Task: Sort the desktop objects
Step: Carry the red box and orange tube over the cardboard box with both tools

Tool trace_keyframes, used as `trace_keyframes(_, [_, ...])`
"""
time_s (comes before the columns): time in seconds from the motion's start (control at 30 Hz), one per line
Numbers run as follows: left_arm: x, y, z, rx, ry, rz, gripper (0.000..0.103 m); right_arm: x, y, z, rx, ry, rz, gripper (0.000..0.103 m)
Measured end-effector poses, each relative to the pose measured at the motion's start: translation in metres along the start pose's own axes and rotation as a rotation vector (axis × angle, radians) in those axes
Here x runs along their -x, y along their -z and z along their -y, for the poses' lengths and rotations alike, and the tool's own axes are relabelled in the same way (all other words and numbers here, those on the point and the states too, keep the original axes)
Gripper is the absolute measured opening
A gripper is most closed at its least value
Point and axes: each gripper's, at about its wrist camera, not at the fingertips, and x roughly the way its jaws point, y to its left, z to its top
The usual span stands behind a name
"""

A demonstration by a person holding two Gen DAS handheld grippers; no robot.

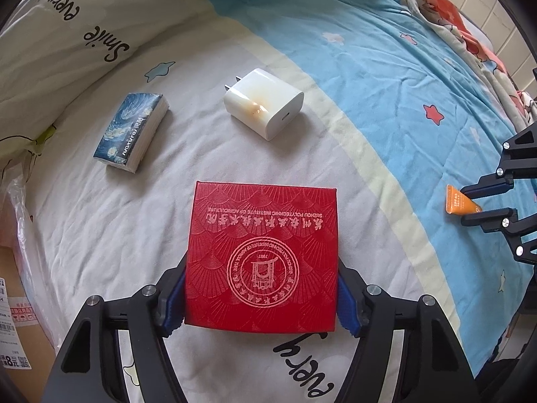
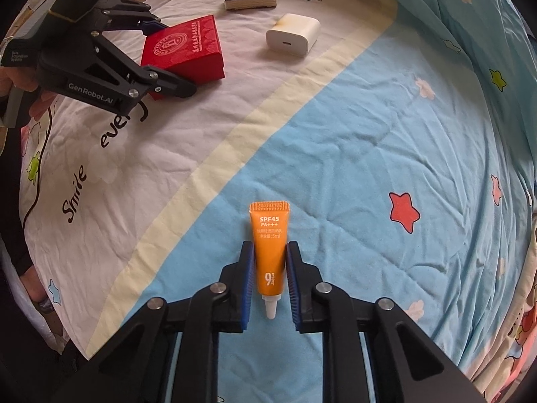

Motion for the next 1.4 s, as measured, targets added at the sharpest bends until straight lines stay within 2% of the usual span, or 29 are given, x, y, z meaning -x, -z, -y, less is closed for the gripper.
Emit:
trace_keyframes(0.47, [0.034,0.010,0.000,0.010,-0.002,0.038,0.072,0.042,-0.016,-0.031,0.022,0.030,0.048,0.018])
trace_keyframes(0.8, [0.084,0.023,-0.004,0.033,-0.012,0.094,0.072,0.075,-0.006,-0.071,0.038,0.071,0.080,0.018])
trace_keyframes(1.4, [0.147,0.052,-0.009,0.034,-0.020,0.139,0.072,0.126,-0.031,-0.126,0.123,0.135,0.105,0.018])
